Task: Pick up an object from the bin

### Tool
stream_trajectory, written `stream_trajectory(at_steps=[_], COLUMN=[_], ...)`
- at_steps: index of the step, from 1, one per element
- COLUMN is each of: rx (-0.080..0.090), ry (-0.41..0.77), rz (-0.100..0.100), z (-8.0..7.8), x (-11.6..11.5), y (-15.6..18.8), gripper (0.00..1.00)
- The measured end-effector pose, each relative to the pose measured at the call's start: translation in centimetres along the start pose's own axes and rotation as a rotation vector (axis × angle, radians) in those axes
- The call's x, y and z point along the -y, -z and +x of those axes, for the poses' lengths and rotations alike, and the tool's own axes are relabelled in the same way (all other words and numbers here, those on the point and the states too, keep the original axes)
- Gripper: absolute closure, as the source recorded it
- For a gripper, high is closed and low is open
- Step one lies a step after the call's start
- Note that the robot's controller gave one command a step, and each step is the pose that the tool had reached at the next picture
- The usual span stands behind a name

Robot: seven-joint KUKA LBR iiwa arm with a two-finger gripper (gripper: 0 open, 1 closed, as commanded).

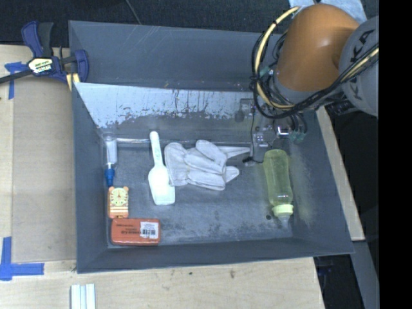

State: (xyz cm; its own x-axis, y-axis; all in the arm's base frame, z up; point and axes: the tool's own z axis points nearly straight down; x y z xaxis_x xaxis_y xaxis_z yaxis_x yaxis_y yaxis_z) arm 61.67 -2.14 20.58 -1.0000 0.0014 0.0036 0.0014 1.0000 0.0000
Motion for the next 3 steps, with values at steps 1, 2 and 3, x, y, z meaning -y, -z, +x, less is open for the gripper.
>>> stream_trajectory(at_steps=[1, 2, 3], rx=[0.008, 0.013, 0.009], ry=[0.0, 0.063, 0.017], rz=[0.0, 0.001, 0.0], z=[-0.1, -0.2, 2.5], x=[0.0, -1.6, -3.0], y=[0.5, -5.4, -11.7], gripper=[0.0, 0.0, 0.0])
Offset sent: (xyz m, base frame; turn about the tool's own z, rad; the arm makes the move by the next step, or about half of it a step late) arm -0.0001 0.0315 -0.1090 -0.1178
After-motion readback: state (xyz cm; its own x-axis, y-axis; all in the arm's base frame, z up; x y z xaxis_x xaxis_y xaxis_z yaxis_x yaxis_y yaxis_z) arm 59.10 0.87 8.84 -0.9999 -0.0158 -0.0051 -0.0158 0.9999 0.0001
